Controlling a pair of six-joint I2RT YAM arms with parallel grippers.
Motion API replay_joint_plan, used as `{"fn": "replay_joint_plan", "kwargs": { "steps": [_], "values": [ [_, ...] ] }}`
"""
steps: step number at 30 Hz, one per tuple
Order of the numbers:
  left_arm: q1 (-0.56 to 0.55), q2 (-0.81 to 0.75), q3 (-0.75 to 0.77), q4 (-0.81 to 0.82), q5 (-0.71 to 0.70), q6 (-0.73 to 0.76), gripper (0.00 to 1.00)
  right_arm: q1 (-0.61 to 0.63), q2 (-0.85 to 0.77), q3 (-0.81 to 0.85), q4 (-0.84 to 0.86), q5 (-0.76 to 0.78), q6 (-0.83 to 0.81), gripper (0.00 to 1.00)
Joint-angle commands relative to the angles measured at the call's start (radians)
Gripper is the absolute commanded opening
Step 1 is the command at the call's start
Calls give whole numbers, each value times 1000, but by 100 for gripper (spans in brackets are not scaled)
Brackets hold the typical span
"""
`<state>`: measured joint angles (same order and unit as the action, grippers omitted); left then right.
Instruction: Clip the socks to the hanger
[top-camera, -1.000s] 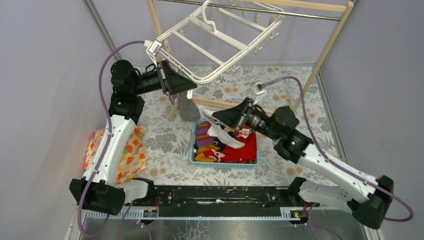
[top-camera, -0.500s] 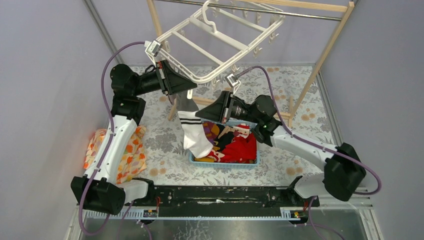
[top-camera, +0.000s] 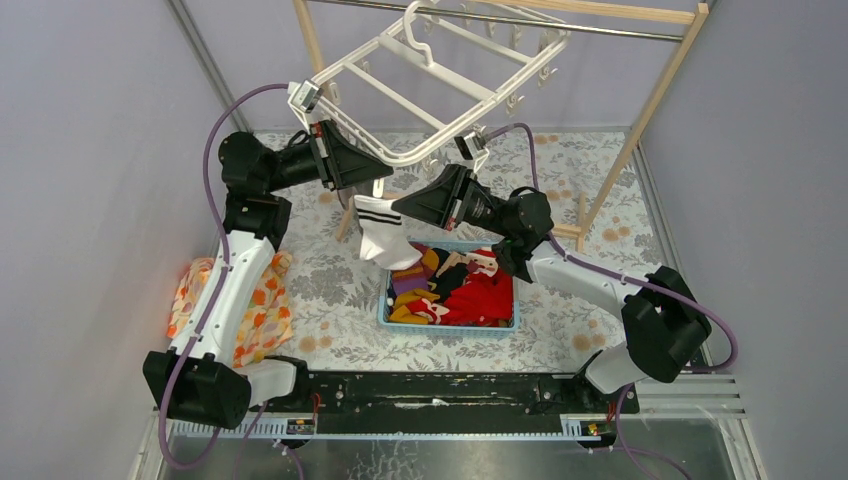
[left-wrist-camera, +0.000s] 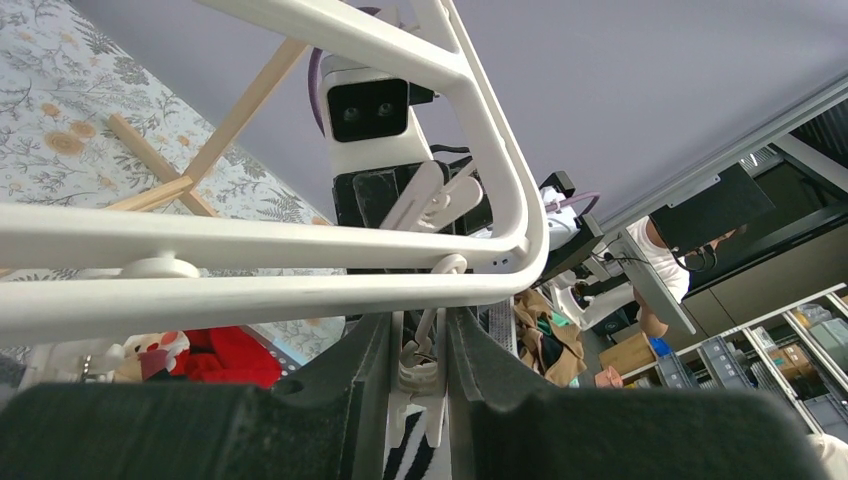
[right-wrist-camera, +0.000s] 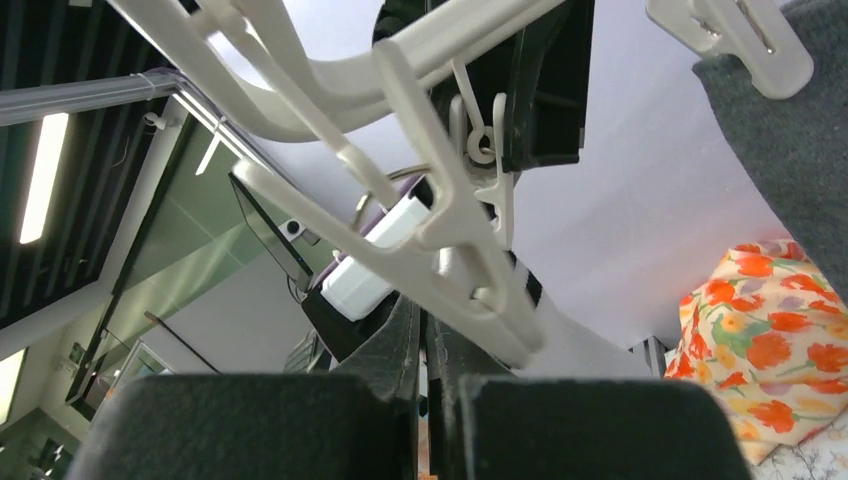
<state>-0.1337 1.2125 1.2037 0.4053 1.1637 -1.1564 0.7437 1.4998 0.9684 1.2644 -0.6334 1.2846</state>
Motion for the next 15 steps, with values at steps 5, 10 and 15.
{"fn": "replay_joint_plan", "kwargs": {
  "steps": [5, 10, 15],
  "values": [
    [8, -4, -5, 81, 42, -34, 0, -11, -8, 50, 62, 54, -9, 0],
    [8, -4, 2, 82, 40, -38, 0, -11, -20, 28, -1, 48, -44, 0],
    [8, -5, -3, 86, 37, -42, 0, -10, -38, 9, -34, 68, -75, 0]
  ]
}}
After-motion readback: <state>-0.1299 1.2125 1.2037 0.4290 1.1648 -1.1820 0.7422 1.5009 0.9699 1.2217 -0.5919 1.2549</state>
